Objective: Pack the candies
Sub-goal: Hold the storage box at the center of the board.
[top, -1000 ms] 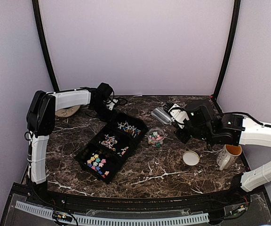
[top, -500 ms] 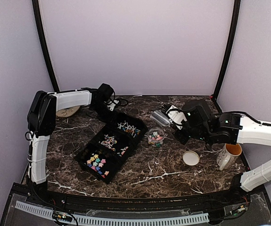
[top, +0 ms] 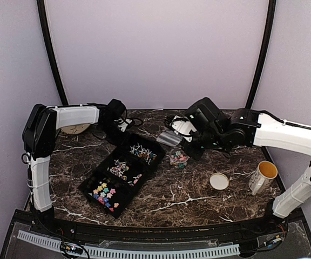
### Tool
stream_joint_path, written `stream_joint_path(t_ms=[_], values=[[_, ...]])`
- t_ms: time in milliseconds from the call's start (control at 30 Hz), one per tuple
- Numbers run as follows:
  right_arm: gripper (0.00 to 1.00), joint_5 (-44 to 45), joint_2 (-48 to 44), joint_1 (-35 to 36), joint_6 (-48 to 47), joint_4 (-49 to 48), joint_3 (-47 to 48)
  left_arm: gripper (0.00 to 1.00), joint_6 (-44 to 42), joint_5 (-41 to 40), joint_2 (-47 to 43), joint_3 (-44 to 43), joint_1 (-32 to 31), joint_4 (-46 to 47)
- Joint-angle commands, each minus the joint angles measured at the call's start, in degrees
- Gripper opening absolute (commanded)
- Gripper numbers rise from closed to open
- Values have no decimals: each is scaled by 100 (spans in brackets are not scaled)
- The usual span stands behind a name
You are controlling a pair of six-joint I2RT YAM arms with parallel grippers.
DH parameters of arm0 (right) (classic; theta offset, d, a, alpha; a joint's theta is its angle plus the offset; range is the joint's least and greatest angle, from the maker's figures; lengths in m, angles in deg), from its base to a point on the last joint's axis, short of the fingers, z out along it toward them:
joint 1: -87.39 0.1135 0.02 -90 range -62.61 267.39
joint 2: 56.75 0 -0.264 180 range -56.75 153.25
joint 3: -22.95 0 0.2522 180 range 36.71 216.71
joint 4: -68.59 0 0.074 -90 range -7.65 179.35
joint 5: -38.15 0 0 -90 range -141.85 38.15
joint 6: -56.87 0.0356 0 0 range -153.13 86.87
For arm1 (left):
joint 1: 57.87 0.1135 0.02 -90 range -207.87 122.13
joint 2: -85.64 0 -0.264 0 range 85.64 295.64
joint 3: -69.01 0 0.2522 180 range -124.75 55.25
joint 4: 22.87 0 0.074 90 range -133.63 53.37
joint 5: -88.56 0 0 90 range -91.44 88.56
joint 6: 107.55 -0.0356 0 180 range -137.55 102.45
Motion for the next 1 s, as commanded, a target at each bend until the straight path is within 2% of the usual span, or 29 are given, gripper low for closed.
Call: stream_joint_path(t_ms=[0, 333, 667, 967], values=[[0, -357, 486, 143, 105, 973, 789, 0, 37, 288, -740, 324, -132, -281], [0, -375, 1793, 285, 36, 1923, 1845, 0, 151, 83, -1200, 849, -190, 91], [0, 55, 2784, 285, 52, 2374, 2672, 0, 6, -250, -972, 842, -197, 259], [0, 91, 3382, 290, -73, 2710, 3252, 0, 66, -83, -988, 982, -198, 406]])
